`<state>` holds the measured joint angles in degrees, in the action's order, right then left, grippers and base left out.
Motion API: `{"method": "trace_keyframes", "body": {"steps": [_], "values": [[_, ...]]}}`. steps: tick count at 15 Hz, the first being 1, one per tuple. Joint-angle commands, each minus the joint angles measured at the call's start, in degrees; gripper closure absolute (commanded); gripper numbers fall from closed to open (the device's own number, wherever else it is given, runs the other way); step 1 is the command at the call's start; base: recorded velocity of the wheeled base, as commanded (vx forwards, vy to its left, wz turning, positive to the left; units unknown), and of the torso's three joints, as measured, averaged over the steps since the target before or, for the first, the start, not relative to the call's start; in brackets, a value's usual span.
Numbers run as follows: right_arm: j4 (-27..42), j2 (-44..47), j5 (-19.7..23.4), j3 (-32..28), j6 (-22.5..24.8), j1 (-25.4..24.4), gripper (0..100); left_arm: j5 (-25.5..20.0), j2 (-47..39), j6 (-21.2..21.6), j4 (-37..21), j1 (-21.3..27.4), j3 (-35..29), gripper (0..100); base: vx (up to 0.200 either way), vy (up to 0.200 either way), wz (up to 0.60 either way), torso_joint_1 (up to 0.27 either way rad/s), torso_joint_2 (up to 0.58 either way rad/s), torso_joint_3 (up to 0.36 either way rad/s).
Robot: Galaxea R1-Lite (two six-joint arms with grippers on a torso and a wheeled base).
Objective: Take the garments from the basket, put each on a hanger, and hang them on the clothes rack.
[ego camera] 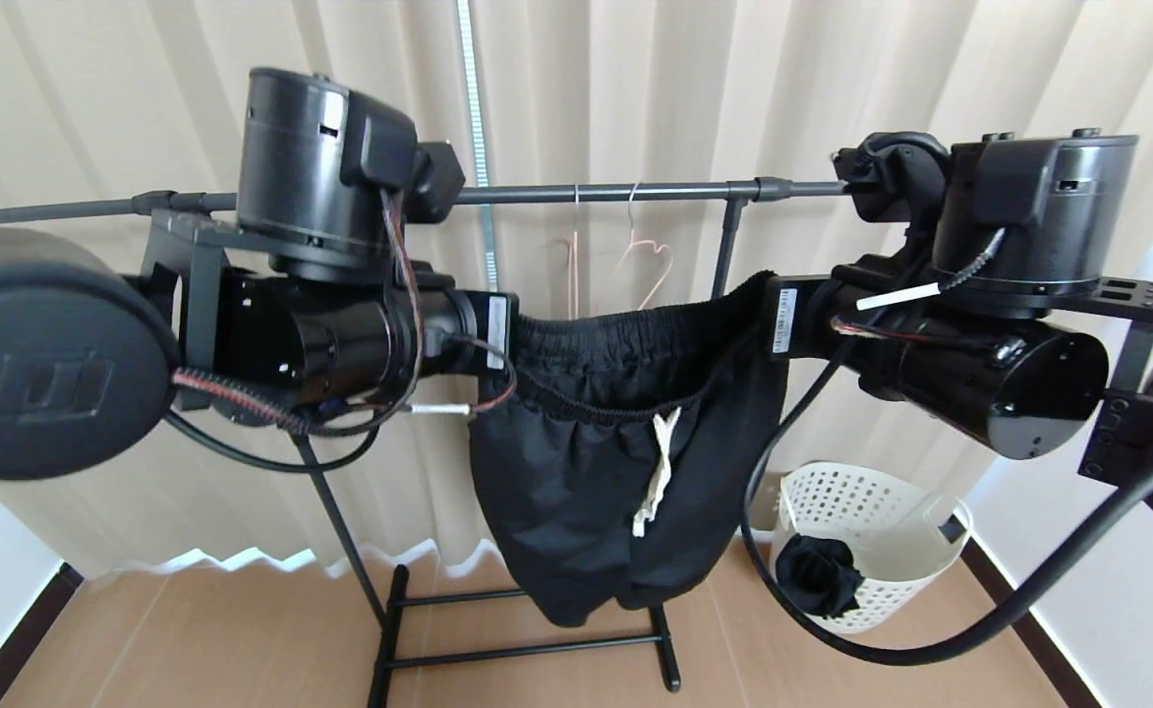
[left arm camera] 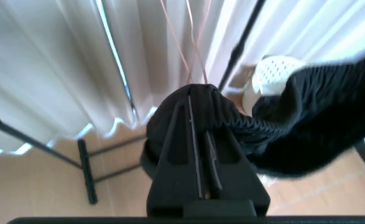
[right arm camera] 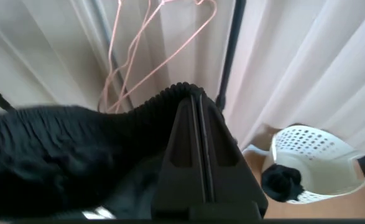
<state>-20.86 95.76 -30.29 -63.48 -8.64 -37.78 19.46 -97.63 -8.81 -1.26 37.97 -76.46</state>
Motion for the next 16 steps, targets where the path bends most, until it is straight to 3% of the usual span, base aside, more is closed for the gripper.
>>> {"method": "trace_keyframes", "body": {"steps": [1, 5, 8, 9, 14, 16], "values": [[1.70, -2.68, -0.03, 1.60, 0.65, -0.10, 100, 0.23, -6.52, 0.29, -0.15, -1.41, -8.62, 100, 0.000, 0.000, 0.00, 0.000, 0.00, 0.000], [9.17, -2.68, 0.76, 2.74, 1.96, -0.28, 100, 0.32, -9.59, 0.29, -0.15, -1.15, -14.42, 100, 0.000, 0.000, 0.00, 0.000, 0.00, 0.000], [12.51, -3.12, 4.54, 4.41, 3.72, -0.28, 100, 0.32, -11.17, 0.29, -0.33, -0.97, -18.20, 100, 0.000, 0.000, 0.00, 0.000, 0.00, 0.000], [14.18, -3.30, 6.56, 5.38, 6.45, -0.10, 0, 0.32, -11.70, 0.29, -0.59, -0.97, -20.31, 100, 0.000, 0.000, 0.00, 0.000, 0.00, 0.000], [16.64, -3.82, 13.24, 10.57, 15.41, 1.83, 0, 0.32, -12.40, 0.38, -0.68, -0.18, -23.38, 100, 0.000, 0.000, 0.00, 0.000, 0.00, 0.000], [16.11, -4.70, 23.61, 11.45, 16.64, 2.01, 0, 0.32, -12.05, 0.46, -0.77, 0.87, -23.30, 100, 0.000, 0.000, 0.00, 0.000, 0.00, 0.000]]}}
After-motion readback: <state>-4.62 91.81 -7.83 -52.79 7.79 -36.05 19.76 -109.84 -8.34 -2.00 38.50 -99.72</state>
